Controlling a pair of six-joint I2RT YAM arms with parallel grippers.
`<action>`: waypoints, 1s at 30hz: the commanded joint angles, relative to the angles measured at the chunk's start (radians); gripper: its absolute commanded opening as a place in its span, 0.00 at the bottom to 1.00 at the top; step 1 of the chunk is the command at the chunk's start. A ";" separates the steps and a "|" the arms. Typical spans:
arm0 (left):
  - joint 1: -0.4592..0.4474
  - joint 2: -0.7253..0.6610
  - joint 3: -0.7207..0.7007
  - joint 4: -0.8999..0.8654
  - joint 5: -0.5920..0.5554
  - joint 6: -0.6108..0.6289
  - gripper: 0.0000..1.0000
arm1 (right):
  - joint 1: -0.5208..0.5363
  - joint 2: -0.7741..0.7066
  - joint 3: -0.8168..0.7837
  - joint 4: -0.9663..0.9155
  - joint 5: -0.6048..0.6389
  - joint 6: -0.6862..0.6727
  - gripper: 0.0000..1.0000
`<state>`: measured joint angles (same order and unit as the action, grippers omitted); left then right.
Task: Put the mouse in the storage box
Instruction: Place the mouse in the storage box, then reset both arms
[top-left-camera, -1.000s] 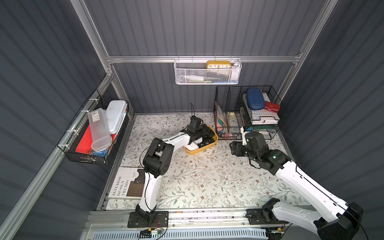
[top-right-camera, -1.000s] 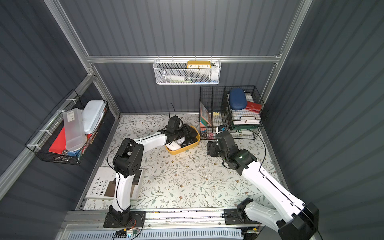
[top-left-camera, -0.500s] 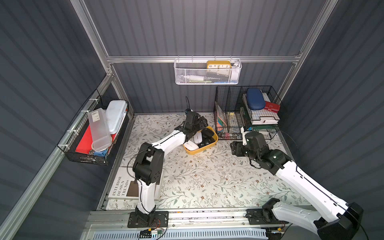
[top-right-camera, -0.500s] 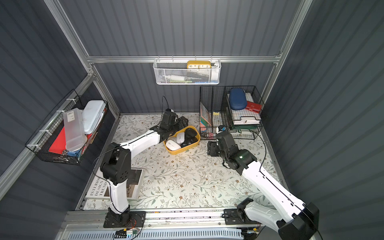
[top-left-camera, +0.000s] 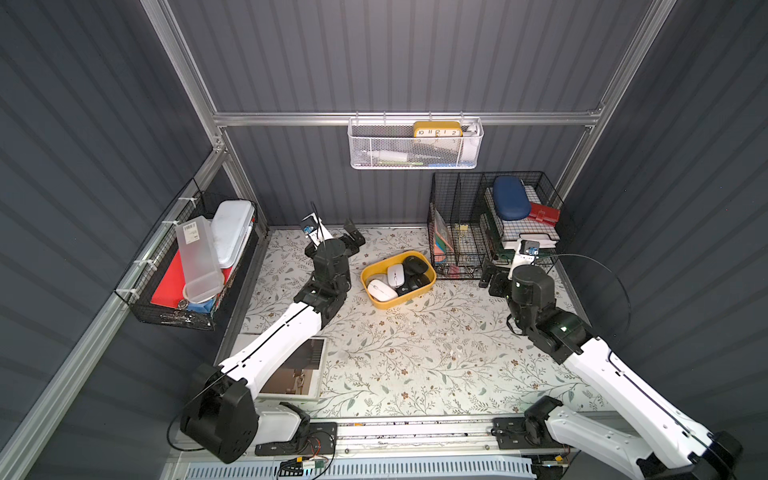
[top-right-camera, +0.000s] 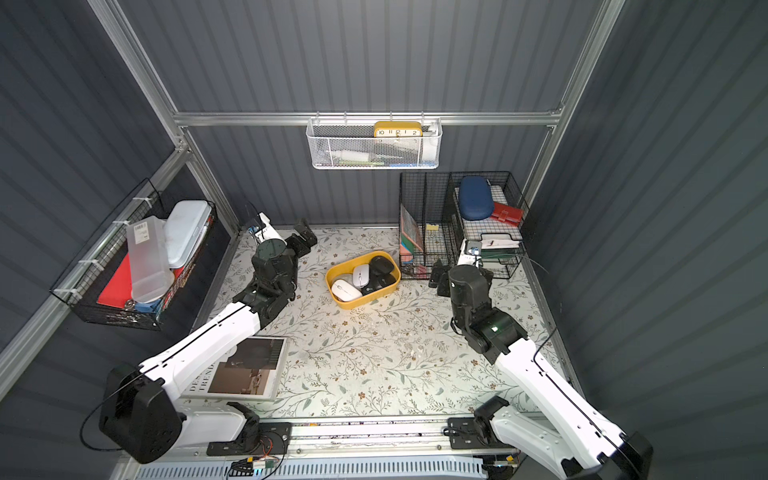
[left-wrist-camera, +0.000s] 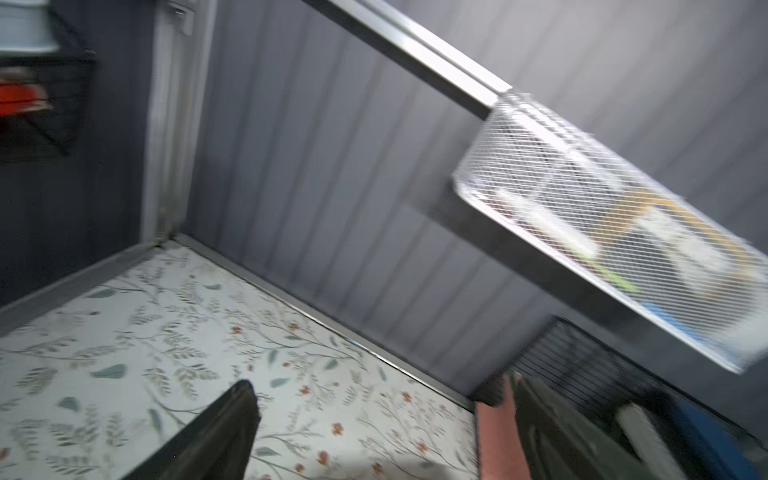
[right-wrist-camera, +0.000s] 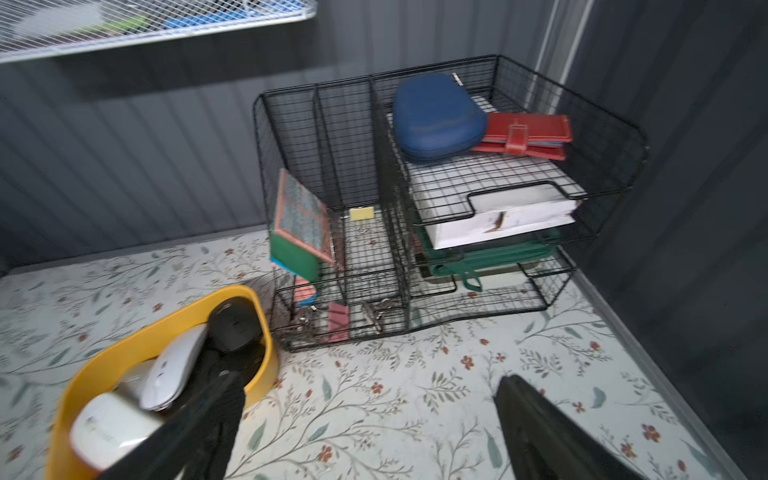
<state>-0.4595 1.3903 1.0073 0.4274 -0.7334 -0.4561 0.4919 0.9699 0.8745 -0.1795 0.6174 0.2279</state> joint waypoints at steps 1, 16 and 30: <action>0.085 0.117 -0.037 0.175 -0.156 0.096 0.99 | -0.029 0.055 -0.056 0.205 0.112 -0.088 0.99; 0.365 0.160 -0.368 0.570 -0.044 0.290 0.99 | -0.228 0.249 -0.250 0.472 0.093 -0.155 0.99; 0.488 0.319 -0.611 1.212 0.425 0.364 0.99 | -0.297 0.445 -0.522 1.056 -0.051 -0.251 0.99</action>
<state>0.0174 1.6962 0.4217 1.4490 -0.4381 -0.1322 0.2169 1.3899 0.4004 0.6590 0.6567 0.0093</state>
